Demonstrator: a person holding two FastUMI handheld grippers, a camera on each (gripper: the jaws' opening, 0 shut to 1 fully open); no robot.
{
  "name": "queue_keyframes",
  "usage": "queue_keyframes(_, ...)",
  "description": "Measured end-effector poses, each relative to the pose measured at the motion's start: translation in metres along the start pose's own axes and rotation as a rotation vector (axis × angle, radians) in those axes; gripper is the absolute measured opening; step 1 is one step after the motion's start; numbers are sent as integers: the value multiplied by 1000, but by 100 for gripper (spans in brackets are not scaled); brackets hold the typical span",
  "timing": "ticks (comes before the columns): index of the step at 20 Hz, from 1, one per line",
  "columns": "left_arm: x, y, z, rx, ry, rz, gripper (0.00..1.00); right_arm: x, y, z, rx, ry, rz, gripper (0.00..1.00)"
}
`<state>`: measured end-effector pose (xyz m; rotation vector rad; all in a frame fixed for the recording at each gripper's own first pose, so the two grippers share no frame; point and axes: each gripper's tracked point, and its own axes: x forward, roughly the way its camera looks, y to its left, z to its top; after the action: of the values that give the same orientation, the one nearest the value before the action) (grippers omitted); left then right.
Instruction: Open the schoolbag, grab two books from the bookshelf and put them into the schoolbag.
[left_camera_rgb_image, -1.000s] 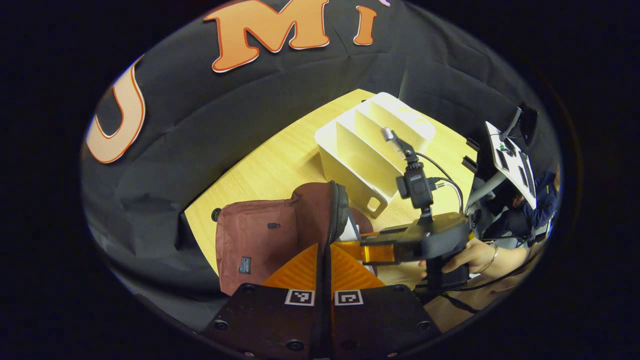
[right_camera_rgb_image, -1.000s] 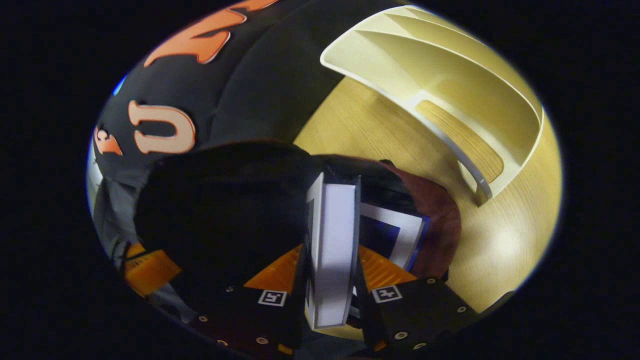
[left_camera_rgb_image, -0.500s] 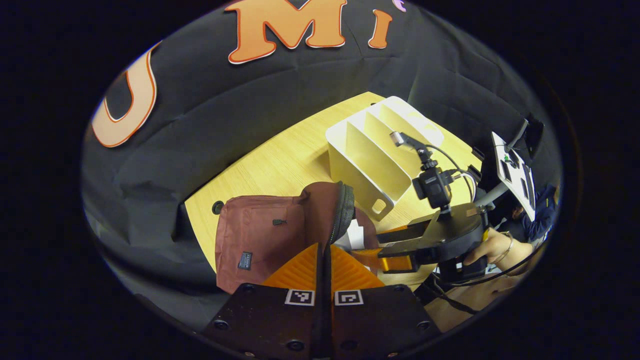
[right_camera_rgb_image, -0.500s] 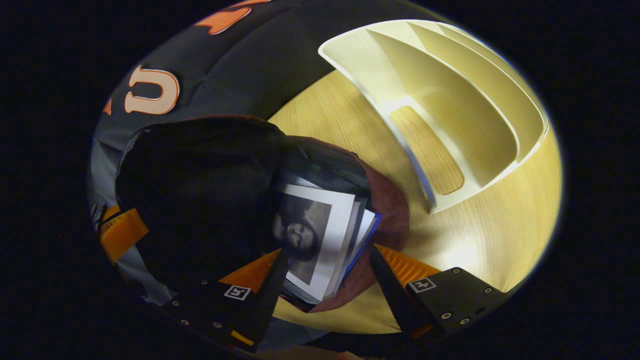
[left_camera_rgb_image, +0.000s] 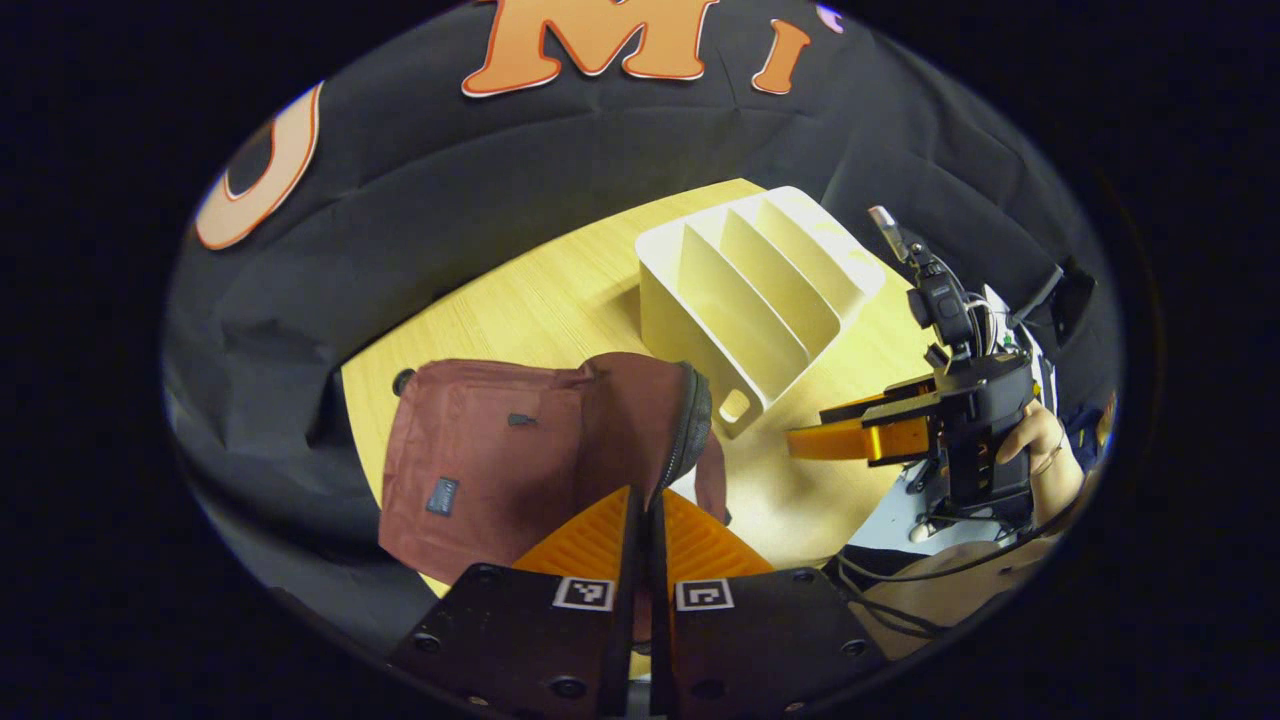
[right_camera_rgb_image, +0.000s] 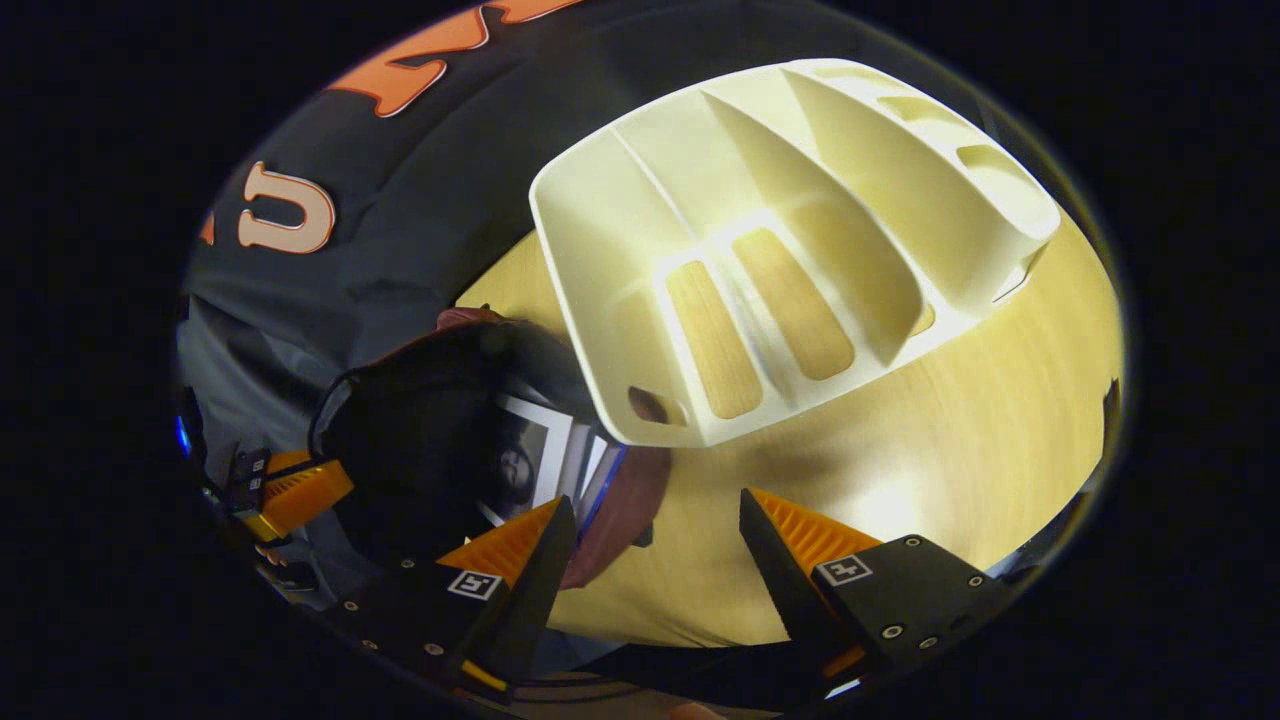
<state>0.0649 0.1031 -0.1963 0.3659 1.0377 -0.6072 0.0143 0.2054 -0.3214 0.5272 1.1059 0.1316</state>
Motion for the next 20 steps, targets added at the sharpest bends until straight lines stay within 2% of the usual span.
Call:
queue_keyframes(1,4,-6,-6,-26,6,-15,11,-7,-8,2,-2,7,-1,98)
queue_keyframes(2,6,-12,-11,-46,9,-6,33,-14,-18,4,-6,12,-5,98)
queue_keyframes(3,12,-16,-12,-66,15,4,41,-21,-27,7,-15,19,-12,98)
queue_keyframes(6,24,-25,-25,-147,27,45,91,-37,-57,13,-53,40,-36,98)
queue_keyframes(10,43,-40,-25,-238,-15,138,94,-63,-92,29,-105,50,-48,98)
queue_keyframes(13,43,-62,2,-289,-119,194,99,-92,-109,59,-177,-16,-60,98)
queue_keyframes(17,26,-71,53,-359,-300,311,99,-142,-107,110,-284,-190,-59,98)
queue_keyframes(20,4,-75,87,-392,-436,368,99,-184,-98,148,-354,-376,-49,98)
